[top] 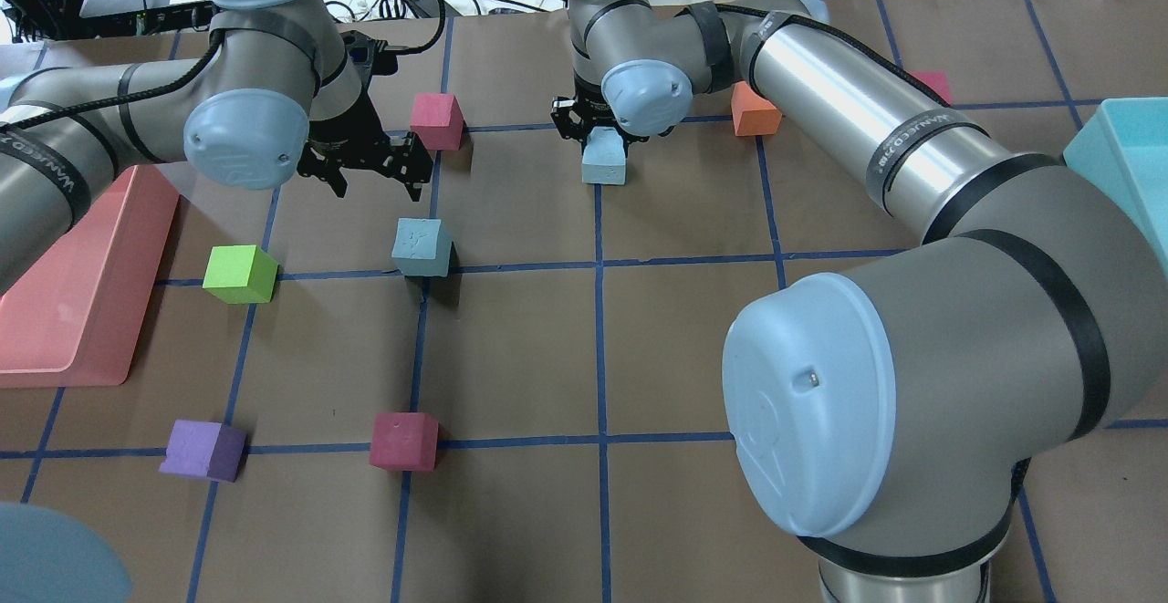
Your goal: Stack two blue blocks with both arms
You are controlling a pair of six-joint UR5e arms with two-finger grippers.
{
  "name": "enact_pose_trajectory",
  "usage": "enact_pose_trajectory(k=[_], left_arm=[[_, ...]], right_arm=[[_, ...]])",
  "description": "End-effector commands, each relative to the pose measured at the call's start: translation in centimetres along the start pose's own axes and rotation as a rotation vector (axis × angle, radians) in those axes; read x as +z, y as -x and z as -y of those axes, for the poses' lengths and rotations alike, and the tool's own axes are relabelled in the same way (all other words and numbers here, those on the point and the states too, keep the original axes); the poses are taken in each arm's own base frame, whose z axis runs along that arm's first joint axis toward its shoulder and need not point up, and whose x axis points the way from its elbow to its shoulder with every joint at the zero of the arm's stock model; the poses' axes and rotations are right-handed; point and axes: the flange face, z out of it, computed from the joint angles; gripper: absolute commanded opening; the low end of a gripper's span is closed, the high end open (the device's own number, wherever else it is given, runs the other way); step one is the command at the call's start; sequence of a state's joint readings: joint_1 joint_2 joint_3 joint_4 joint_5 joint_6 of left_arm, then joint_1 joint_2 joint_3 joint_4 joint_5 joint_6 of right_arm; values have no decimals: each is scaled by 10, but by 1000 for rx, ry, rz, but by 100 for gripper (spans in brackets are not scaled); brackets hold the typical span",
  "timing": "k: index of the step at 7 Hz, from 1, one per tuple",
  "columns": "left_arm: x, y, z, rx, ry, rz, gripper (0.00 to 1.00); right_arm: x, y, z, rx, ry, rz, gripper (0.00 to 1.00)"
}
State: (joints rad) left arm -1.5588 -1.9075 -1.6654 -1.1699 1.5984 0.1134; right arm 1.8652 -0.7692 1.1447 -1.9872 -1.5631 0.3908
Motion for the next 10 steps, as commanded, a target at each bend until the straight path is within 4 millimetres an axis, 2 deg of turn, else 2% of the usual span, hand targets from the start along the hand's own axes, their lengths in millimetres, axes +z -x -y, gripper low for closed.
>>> enact_pose_trajectory(k=[1,2,3,5,6,7,10], left_arm=[[30,-1,2,-4,-12,0,100],[46,-2,2,-4,-23,1,100],[55,-2,2,-2,-15,0,100],[73,-4,6,-8,3,-6,100],[78,-10,5,-5,11,-8,100],[85,-13,2,-1,25,-11,100],[104,-14,-9,5,42,-13,100]], right_arm=[[2,0,-1,-4,9,-4,12],[3,0,-1,-15,8,-3,36],[7,0,-1,-15,15,-6,55],[11,5,-2,-4,37,42,55],[13,5,-3,-11,40,43,56],[11,5,-3,-20,36,42,75],[8,1,-3,-61,30,28,100]])
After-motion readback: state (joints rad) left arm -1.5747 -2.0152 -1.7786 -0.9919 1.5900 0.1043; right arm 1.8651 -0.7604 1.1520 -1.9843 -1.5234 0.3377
